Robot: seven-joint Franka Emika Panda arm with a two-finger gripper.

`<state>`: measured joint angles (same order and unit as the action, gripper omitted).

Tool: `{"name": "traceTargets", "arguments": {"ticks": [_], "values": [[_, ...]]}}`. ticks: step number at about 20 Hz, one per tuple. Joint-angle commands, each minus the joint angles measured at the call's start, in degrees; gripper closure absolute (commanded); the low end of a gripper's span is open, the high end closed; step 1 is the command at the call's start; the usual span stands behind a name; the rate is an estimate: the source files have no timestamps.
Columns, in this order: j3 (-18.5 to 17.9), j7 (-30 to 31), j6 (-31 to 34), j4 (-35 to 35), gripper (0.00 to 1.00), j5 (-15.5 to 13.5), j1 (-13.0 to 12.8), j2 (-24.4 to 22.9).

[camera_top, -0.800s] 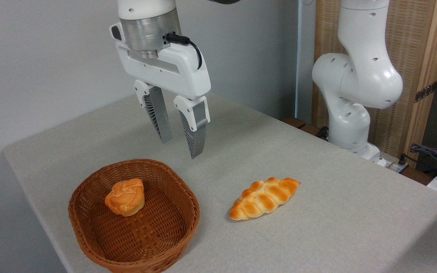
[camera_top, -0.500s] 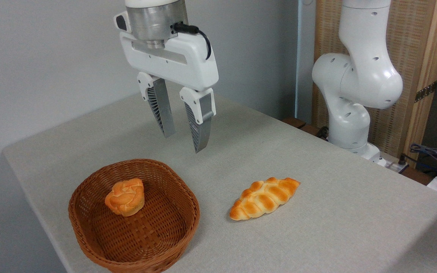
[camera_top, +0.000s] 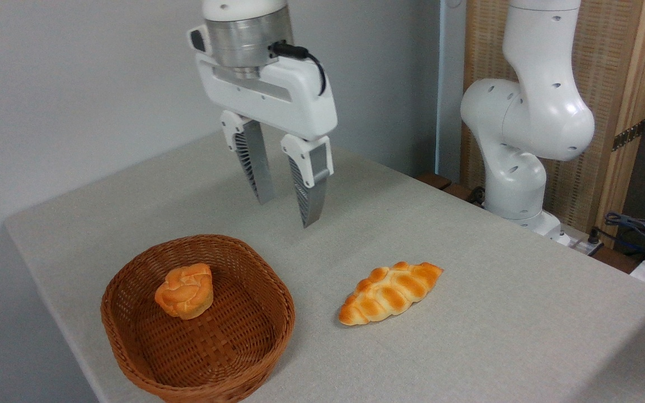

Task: Put bread into the basket
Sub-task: 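Move the open gripper over the braided bread roll and lower it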

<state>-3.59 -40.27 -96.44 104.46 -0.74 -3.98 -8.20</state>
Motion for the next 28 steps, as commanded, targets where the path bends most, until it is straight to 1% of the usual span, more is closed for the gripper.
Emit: {"name": "traceTargets", "arguments": {"ticks": [1,6,8,12,15,18,20,22,26,28], "values": [[-0.6,-5.9,-4.0,12.7,0.00,-0.4,3.0,-10.0],[-0.6,-12.2,-8.3,25.8,0.00,-0.3,6.8,-17.9],[-0.6,-13.9,-10.2,29.5,0.00,-0.3,7.3,-18.4],[-0.6,-14.1,-16.0,35.3,0.00,0.0,7.3,-18.4],[-0.6,-14.4,-18.3,36.9,0.00,1.6,7.4,-18.2],[-0.6,-14.4,-21.3,39.7,0.00,1.7,7.4,-18.0],[-0.6,-14.4,-23.1,41.1,0.00,2.8,7.4,-17.9],[-0.6,-14.4,-23.4,41.6,0.00,4.1,7.4,-17.7],[-0.6,-14.4,-23.5,41.9,0.00,4.0,7.3,-16.7],[-0.6,-14.4,-25.1,42.4,0.01,4.1,7.1,-15.7]]}}
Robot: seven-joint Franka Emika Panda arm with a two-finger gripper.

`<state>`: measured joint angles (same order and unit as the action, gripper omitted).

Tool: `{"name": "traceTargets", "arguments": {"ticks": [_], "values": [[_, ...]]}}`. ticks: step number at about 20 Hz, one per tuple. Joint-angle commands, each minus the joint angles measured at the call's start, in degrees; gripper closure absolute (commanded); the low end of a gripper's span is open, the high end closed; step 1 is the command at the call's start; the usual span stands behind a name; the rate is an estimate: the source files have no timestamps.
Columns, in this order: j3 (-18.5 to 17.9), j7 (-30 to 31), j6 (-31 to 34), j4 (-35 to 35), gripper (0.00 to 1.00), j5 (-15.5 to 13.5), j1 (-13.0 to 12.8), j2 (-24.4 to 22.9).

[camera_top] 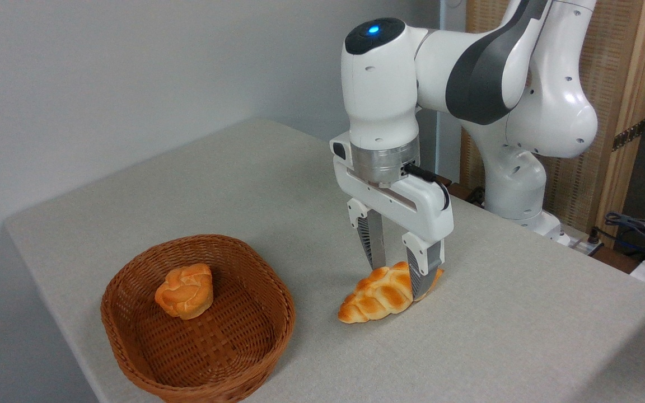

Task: Put bread into the basket
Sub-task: 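Close the gripper on the middle of the braided roll, then lift the braided roll and carry it over the woven basket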

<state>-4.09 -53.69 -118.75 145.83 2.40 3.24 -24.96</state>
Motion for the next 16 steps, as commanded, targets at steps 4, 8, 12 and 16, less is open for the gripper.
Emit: {"name": "traceTargets", "arguments": {"ticks": [4,8,12,16], "values": [[-0.1,-1.0,-3.2,1.4,0.48,0.8,-0.3,1.3],[-0.1,-1.0,-3.2,1.3,0.51,0.8,-0.3,1.3],[-0.1,-1.0,-3.2,1.3,0.62,0.8,-0.3,1.3],[0.0,-1.0,-3.1,1.2,0.66,0.8,-0.4,1.3]]}}
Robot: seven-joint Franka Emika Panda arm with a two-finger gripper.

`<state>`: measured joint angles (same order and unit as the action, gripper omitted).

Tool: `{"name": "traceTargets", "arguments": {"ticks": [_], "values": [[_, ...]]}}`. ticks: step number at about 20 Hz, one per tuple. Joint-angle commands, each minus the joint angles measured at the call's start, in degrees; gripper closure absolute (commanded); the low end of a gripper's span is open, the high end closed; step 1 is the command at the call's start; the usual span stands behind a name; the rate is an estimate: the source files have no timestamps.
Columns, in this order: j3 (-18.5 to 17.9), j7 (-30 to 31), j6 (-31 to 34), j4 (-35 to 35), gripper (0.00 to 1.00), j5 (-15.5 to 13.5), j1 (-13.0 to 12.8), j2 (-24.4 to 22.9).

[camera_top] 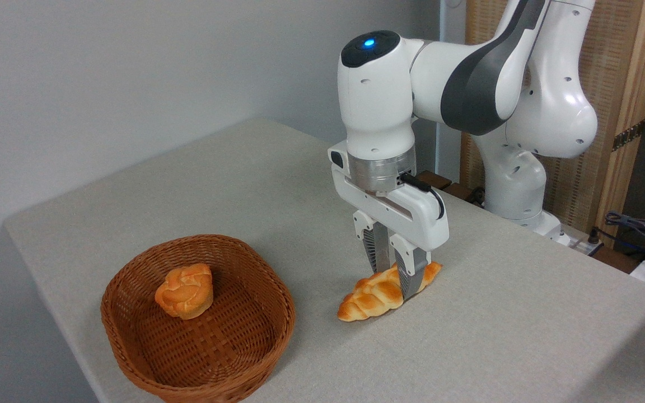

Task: Put bread into the basket
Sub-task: 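Lift the braided roll and carry it over the woven basket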

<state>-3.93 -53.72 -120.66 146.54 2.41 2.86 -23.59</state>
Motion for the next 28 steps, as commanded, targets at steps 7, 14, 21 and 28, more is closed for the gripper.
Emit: {"name": "traceTargets", "arguments": {"ticks": [7,14,21,28], "values": [[0.5,-0.6,-0.3,-6.0,0.67,-0.9,-0.5,-0.3],[1.3,0.3,0.4,-21.1,0.67,-9.7,-0.7,5.5],[8.1,8.5,0.4,-40.2,0.63,-10.5,-0.7,23.4],[9.5,7.8,0.3,-41.3,0.21,-7.4,-0.7,27.8]]}}
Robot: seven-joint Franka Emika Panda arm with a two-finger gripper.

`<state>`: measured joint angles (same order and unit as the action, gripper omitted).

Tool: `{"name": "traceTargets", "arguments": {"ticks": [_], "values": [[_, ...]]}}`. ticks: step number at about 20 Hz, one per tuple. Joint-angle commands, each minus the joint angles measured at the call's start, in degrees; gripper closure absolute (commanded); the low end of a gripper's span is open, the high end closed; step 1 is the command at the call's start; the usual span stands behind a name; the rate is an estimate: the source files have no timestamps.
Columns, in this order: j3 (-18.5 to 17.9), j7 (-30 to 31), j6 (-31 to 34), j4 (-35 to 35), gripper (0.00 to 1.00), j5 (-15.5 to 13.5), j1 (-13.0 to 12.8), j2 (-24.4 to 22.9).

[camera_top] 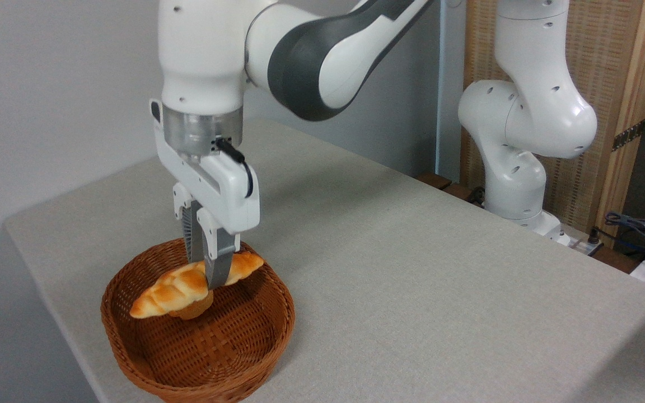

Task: Put bread into the basket
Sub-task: 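Lower the roll into the basket beside the orange bun and release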

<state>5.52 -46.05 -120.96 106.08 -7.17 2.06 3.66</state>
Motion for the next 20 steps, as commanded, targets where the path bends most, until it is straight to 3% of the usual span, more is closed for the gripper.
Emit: {"name": "traceTargets", "arguments": {"ticks": [1,2,3,18,20], "values": [[0.0,0.1,0.5,-0.9,0.15,3.0,0.0,0.7],[0.0,0.0,0.5,-0.9,0.04,3.8,0.0,0.7],[0.0,0.0,0.5,-0.9,0.00,4.5,0.0,0.6],[-0.6,0.7,0.9,-1.5,0.00,4.3,0.0,-1.6],[-0.9,1.0,4.8,-2.9,0.00,4.4,0.0,-2.5]]}}
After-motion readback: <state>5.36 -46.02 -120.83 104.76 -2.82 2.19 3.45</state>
